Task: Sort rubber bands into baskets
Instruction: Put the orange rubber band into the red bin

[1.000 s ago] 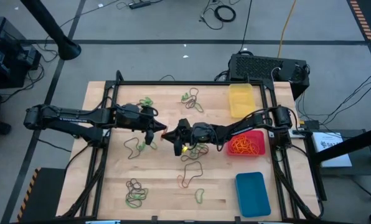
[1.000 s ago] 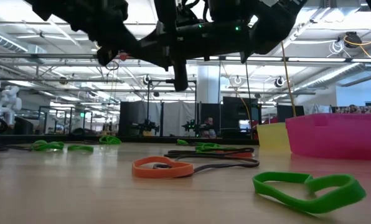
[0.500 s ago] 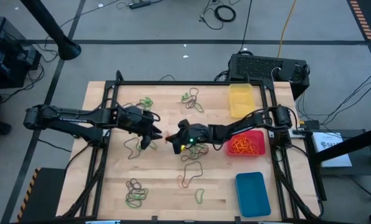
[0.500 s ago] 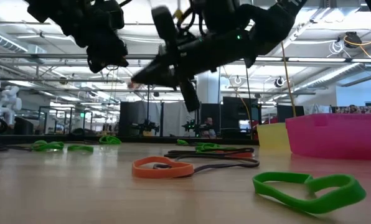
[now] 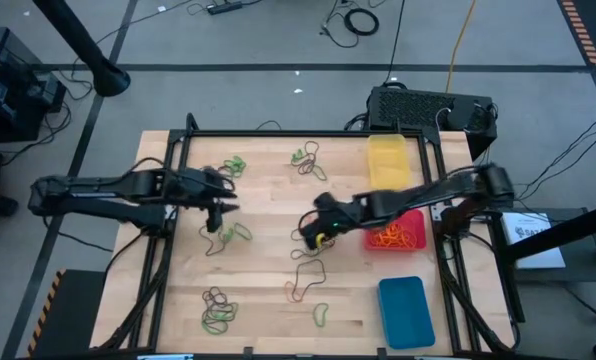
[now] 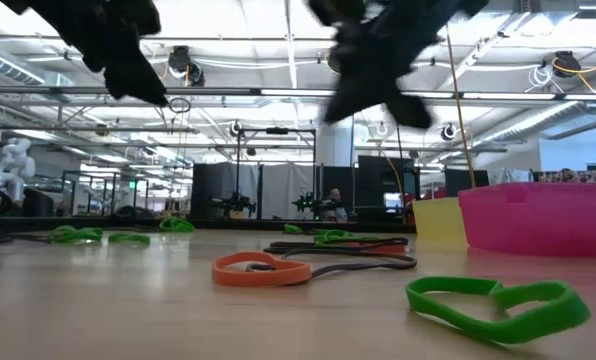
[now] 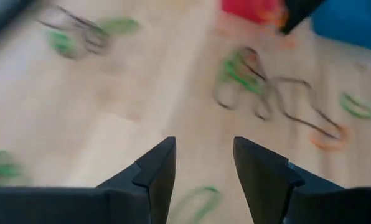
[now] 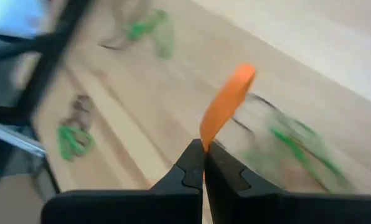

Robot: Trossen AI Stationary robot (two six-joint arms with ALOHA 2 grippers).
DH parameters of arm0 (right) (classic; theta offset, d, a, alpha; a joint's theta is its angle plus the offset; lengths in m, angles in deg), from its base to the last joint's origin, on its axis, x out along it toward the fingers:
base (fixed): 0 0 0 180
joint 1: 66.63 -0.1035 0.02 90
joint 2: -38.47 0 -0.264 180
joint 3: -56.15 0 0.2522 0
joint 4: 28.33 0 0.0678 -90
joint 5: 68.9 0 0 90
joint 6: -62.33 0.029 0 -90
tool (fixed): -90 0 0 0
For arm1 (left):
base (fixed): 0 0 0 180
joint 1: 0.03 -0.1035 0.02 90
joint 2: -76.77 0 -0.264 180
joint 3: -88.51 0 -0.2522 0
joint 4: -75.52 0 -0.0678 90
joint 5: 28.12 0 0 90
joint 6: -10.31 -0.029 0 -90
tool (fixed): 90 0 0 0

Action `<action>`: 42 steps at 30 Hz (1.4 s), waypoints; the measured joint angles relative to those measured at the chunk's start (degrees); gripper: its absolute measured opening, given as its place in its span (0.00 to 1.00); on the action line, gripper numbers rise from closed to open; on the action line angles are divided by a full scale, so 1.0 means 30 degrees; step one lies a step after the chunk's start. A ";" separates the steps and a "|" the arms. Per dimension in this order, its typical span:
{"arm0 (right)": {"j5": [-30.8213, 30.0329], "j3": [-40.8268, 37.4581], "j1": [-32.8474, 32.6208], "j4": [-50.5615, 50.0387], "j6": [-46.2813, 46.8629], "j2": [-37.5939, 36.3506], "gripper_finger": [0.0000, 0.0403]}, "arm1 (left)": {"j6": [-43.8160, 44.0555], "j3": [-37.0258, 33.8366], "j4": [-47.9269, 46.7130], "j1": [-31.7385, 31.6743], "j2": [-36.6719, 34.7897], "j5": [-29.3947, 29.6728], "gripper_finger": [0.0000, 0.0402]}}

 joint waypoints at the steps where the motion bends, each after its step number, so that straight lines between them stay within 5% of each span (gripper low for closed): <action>1: -0.0020 0.0152 0.0000 -0.1970 0.0450 -0.0634 0.00 | -0.0210 0.0000 -0.0087 -0.0012 -0.0440 0.0711 0.42; 8: 0.0559 0.0368 -0.0686 -1.5309 0.4407 -0.3395 0.00 | -0.1082 -0.0653 0.0677 -0.0824 -0.1517 0.0299 0.42; 12: 0.0785 0.0339 -0.1386 -1.9397 0.5840 -0.3732 0.00 | -0.1073 -0.0874 0.0725 -0.1150 -0.0831 -0.0612 0.42; 24: 0.0718 -0.0060 -0.2447 -2.0175 0.4600 -0.3589 0.02 | 0.0236 -0.0874 0.3321 -0.1214 0.1939 -0.2590 0.42; 38: 0.0496 -0.0878 -0.2441 -2.0441 0.4019 -0.3584 0.24 | 0.3608 -0.0880 0.5962 -0.1214 0.3997 -0.4566 0.42; 42: -0.0732 -0.0878 -0.2448 -1.8299 0.3566 -0.3584 0.27 | 0.4450 -0.0874 0.6098 -0.1214 0.4006 -0.4667 0.42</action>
